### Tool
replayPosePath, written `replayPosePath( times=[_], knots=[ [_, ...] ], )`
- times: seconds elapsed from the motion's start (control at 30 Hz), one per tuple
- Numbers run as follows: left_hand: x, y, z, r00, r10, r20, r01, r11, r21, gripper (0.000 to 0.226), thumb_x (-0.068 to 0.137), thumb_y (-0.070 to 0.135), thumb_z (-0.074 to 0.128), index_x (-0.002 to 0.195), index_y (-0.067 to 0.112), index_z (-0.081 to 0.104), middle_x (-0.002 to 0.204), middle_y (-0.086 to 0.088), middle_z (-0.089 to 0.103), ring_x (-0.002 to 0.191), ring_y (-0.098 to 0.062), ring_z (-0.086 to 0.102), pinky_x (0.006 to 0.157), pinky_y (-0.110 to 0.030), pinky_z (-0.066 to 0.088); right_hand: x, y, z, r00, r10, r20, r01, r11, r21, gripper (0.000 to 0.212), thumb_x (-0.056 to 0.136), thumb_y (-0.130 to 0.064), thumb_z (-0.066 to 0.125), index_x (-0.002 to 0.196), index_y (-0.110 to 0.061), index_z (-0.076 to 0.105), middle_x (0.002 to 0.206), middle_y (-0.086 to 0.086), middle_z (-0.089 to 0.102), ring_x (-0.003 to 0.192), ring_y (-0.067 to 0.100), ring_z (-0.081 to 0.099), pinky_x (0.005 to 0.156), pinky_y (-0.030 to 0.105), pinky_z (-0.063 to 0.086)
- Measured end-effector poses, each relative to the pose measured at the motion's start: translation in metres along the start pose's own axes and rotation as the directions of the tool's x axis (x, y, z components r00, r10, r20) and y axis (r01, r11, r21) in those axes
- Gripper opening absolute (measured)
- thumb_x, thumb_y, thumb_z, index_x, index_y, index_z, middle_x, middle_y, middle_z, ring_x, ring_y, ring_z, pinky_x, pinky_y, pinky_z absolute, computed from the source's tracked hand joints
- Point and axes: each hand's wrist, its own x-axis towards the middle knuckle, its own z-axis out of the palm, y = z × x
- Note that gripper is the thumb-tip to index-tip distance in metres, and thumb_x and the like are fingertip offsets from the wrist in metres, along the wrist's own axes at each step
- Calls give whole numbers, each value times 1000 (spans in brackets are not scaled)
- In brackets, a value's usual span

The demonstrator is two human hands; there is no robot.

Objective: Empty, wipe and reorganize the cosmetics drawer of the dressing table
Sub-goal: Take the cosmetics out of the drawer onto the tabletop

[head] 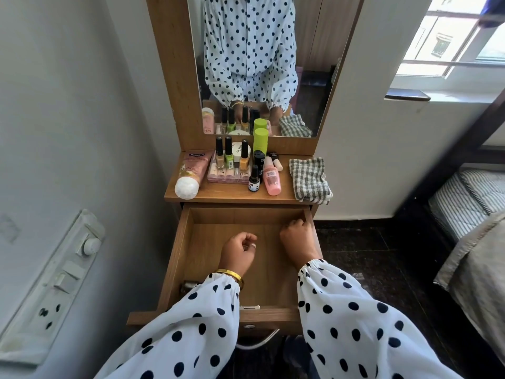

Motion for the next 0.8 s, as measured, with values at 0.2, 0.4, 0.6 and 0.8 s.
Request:
replayPosePath(
  times=[0.2, 0.4, 0.6, 0.8],
  knots=[
    [1, -2, 1, 1000, 5, 23, -5, 1000, 6, 18, 90, 8, 52, 104, 10, 62, 104, -6, 64, 91, -13, 54, 78, -20, 44, -3, 4, -6, 999, 27, 37, -30, 998, 57, 15, 78, -9, 61, 75, -15, 73, 71, 3, 70, 69, 23, 64, 81, 40, 54],
    [7, -4, 3, 997, -76, 22, 78, 993, -92, 27, 93, 20, 49, 114, 7, 60, 106, -8, 64, 99, -22, 60, 89, -32, 49, -8, 5, -16, 986, 124, -114, -18, 750, 662, 14, 91, -17, 48, 93, -13, 61, 94, 5, 70, 94, 24, 62, 89, 36, 44],
    [12, -1, 2, 947, -310, 87, 315, 833, -455, 22, 96, 24, 45, 108, 8, 54, 103, -18, 65, 83, -27, 63, 73, -37, 56, -24, -27, -24, 988, 88, 129, -124, -60, 991, 14, 80, -6, 68, 93, -9, 63, 87, 5, 69, 80, 15, 66, 72, 25, 54],
    [13, -5, -2, 925, -364, 113, 351, 699, -623, 17, 93, 10, 49, 105, -1, 55, 73, -10, 68, 54, -13, 65, 49, -20, 55, -28, -24, -27, 966, 53, 254, -224, -318, 921, 12, 92, -19, 57, 86, -10, 62, 68, 0, 58, 54, 8, 52, 47, 17, 42]
  ],
)
